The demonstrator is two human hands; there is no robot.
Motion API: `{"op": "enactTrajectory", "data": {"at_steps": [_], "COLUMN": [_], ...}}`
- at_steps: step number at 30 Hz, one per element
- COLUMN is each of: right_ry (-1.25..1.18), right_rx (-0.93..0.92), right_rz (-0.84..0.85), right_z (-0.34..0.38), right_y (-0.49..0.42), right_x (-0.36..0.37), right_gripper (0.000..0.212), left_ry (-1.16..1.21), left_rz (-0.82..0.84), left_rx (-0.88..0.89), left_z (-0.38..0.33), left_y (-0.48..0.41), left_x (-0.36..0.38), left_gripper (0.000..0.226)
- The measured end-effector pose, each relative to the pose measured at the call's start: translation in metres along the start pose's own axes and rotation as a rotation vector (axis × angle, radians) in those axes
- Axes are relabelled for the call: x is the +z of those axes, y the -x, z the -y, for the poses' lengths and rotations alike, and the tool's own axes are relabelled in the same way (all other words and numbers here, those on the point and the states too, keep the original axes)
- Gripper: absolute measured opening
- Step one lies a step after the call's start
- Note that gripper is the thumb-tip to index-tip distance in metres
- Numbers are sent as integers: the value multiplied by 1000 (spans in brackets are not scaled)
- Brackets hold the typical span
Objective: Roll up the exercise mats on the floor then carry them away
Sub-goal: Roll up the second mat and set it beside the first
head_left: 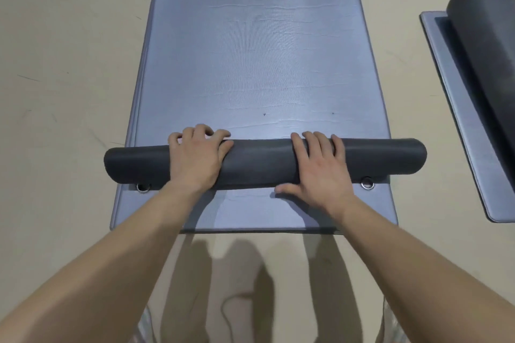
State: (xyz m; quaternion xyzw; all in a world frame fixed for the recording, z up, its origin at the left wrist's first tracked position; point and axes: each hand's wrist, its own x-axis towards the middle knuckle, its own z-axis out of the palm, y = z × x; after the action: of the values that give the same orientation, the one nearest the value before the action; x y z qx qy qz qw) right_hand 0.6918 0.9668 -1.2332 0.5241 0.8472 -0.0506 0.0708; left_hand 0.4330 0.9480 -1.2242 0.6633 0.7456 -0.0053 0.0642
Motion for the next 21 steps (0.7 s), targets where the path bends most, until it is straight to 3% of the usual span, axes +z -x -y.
{"op": "enactTrajectory", "data": {"at_steps": [2, 5, 7, 12, 16, 21], "right_ry": [-9, -12, 31, 137, 102, -114], "right_rx": [-14, -42, -78, -137, -137, -131], "right_rz": [89, 154, 74, -28, 201, 524], "right_z": [-11, -17, -17, -25, -9, 5], "right_y": [-26, -48, -42, -38, -44, 2], "right_x": [-10, -13, -8, 1, -30, -48], "right_gripper": [127, 130, 126, 112, 89, 82], "left_ry": [52, -89, -130, -133, -118, 30], "left_rz": [-146, -7, 34, 20, 250, 599], "left_rx": [4, 148, 176, 181, 134, 112], "left_z": [-15, -13, -4, -3, -7, 0], "left_y": [16, 29, 13, -17, 2, 51], "left_x": [11, 28, 30, 22, -5, -24], "left_gripper": [47, 104, 118, 94, 89, 88]}}
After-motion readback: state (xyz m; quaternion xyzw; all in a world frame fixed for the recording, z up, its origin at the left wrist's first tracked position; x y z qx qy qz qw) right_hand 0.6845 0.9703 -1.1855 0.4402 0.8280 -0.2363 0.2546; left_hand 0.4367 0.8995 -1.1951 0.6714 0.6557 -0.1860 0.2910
